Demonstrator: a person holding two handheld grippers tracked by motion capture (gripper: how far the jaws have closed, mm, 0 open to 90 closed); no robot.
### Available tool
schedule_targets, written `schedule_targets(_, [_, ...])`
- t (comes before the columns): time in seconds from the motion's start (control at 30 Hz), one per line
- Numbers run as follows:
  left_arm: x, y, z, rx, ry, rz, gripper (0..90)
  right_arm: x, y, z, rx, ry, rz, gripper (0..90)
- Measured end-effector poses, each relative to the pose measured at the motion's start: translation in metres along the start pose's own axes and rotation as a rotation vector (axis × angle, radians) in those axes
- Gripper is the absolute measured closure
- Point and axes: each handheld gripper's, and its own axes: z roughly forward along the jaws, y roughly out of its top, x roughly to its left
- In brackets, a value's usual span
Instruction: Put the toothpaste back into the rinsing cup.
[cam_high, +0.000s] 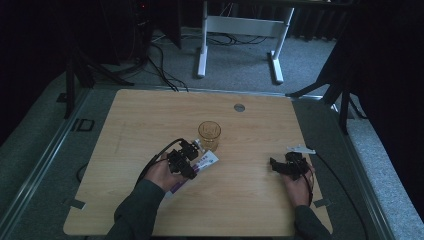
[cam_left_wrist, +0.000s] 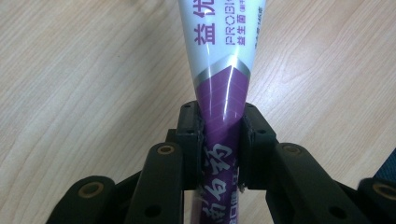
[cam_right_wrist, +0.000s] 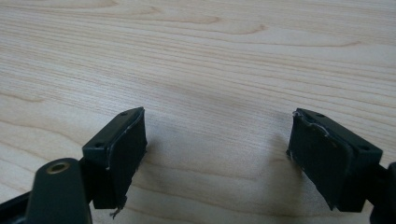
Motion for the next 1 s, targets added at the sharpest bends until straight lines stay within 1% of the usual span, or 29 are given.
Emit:
schedule_targets(0.07, [0.000, 0.000, -0.002, -0.008, 0.001, 0.001, 73.4, 0.000, 0.000, 0.000, 0.000, 0.000, 0.000, 19.0])
schedule_targets(0.17, [0.000, -0.001, -0.008, -0.035, 0.009, -0.006, 73.5, 0.000, 0.000, 0.000, 0.000, 0.000, 0.000, 19.0])
schedule_targets(0.3, [0.001, -0.001, -0.016, -0.073, 0.005, -0.013, 73.5, 0.000, 0.000, 0.000, 0.000, 0.000, 0.000, 19.0])
schedule_targets(0.37, [0.001, 0.000, -0.020, -0.084, 0.012, -0.008, 73.5, 0.000, 0.000, 0.000, 0.000, 0.000, 0.000, 19.0])
schedule_targets(0.5, [0.002, 0.000, -0.026, -0.111, 0.018, -0.017, 73.5, 0.000, 0.000, 0.000, 0.000, 0.000, 0.000, 19.0])
schedule_targets(0.6, [0.003, 0.000, -0.030, -0.145, 0.040, -0.022, 73.5, 0.000, 0.000, 0.000, 0.000, 0.000, 0.000, 19.0])
schedule_targets(0.73, [0.004, 0.000, -0.034, -0.174, 0.054, -0.034, 73.6, 0.000, 0.000, 0.000, 0.000, 0.000, 0.000, 19.0])
schedule_targets(0.8, [0.006, 0.000, -0.037, -0.191, 0.057, -0.041, 73.6, 0.000, 0.000, 0.000, 0.000, 0.000, 0.000, 19.0])
schedule_targets(0.83, [0.006, 0.000, -0.037, -0.191, 0.057, -0.041, 73.6, 0.000, 0.000, 0.000, 0.000, 0.000, 0.000, 19.0])
schedule_targets(0.87, [0.006, 0.001, -0.039, -0.203, 0.061, -0.039, 73.6, 0.000, 0.000, 0.000, 0.000, 0.000, 0.000, 19.0])
schedule_targets(0.93, [0.007, 0.001, -0.039, -0.208, 0.060, -0.039, 73.6, 0.000, 0.000, 0.000, 0.000, 0.000, 0.001, 19.0])
schedule_targets(0.97, [0.007, 0.002, -0.041, -0.222, 0.066, -0.039, 73.6, 0.000, 0.000, 0.000, 0.000, 0.000, 0.001, 19.0])
schedule_targets(1.0, [0.008, 0.003, -0.041, -0.227, 0.066, -0.041, 73.5, 0.000, 0.000, 0.000, 0.000, 0.000, 0.002, 19.0])
